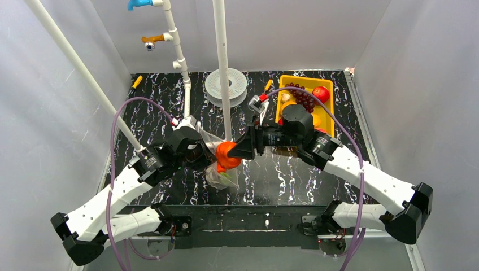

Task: Place the food in the zip-top bag and seal the zipper
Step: Place the fake vegetable in the zipper food storage bag.

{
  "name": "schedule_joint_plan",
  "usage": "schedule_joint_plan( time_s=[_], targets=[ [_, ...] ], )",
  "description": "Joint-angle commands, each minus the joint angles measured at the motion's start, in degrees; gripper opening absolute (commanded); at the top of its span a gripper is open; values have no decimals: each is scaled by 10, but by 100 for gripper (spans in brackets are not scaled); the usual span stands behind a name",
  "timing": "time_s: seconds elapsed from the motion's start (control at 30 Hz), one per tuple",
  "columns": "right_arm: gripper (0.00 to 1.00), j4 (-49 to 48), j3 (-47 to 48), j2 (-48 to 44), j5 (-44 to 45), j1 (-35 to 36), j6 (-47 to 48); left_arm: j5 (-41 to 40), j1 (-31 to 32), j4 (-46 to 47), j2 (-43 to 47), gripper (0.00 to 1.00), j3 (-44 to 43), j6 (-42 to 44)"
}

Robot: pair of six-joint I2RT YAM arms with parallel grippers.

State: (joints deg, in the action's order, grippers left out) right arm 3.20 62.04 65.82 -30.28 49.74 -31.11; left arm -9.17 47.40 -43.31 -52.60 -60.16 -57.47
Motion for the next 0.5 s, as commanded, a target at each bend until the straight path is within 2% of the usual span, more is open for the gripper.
schedule_joint_plan(
  time_s=[0.0, 0.1, 0.2, 0.47],
  targets=[
    [24, 13, 49, 9, 75, 31, 7, -4, -2, 2, 8, 0, 7, 1],
    [24, 88, 77, 19, 216, 73, 3, -2, -3, 2, 9, 0, 5, 0],
    [24, 112, 82, 22, 329, 122, 18, -1, -2, 0, 11, 0, 4, -1],
    [25, 173, 121, 59, 485, 188, 24, 5, -2, 5, 7, 0, -1, -4]
  ],
)
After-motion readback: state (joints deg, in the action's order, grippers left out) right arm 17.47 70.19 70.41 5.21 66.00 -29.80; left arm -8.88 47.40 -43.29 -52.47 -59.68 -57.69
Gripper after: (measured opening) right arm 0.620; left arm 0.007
